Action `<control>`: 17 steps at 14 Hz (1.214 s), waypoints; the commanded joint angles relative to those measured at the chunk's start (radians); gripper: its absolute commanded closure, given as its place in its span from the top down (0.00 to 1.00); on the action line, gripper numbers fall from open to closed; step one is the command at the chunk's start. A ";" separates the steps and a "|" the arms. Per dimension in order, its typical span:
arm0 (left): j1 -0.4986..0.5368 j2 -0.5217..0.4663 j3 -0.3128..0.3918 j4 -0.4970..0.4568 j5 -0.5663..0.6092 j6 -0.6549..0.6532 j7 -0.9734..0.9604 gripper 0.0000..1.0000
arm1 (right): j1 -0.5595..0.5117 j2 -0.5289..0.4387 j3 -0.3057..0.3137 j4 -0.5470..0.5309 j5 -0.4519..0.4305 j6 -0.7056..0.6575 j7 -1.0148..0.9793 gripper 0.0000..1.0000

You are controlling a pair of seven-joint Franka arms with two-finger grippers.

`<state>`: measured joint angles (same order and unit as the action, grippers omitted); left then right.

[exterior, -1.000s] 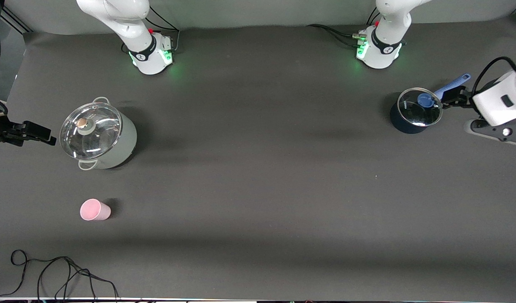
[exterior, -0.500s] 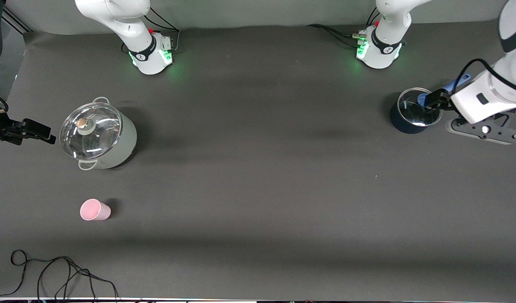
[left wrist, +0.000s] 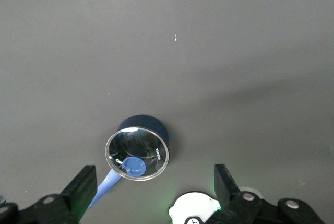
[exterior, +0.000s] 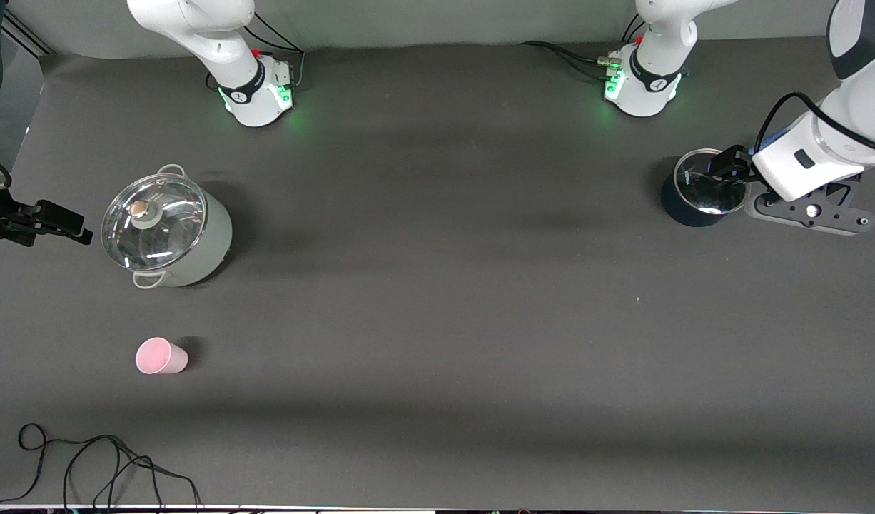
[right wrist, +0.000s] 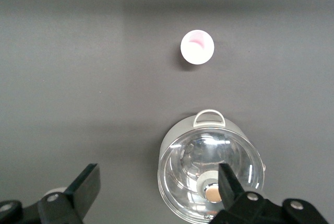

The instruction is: Transfer pink cup from left to right arm

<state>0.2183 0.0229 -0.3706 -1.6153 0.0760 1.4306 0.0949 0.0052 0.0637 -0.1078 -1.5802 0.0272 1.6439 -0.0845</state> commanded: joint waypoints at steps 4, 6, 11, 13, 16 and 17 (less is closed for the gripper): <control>-0.335 -0.070 0.341 -0.081 -0.016 0.077 -0.014 1.00 | 0.016 -0.016 -0.006 0.000 -0.006 0.002 0.012 1.00; -0.335 -0.064 0.340 -0.072 -0.018 0.112 -0.014 1.00 | 0.016 -0.015 -0.004 0.000 -0.006 0.002 0.014 1.00; -0.323 -0.055 0.328 -0.060 -0.009 0.107 0.003 1.00 | 0.016 -0.015 -0.003 -0.001 -0.006 0.001 0.003 1.00; -0.315 -0.054 0.334 -0.063 -0.004 0.097 0.031 1.00 | 0.016 -0.015 -0.003 0.000 -0.006 -0.012 -0.003 1.00; -0.278 -0.052 0.334 -0.064 -0.031 0.135 0.068 1.00 | 0.018 -0.015 -0.003 0.000 -0.006 -0.013 -0.008 1.00; -0.271 -0.052 0.334 -0.067 -0.047 0.166 0.057 1.00 | 0.018 -0.015 -0.003 0.000 -0.006 -0.013 -0.008 1.00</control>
<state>-0.0672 -0.0097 -0.0393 -1.6577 0.0562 1.5496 0.1398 0.0128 0.0588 -0.1057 -1.5804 0.0271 1.6418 -0.0857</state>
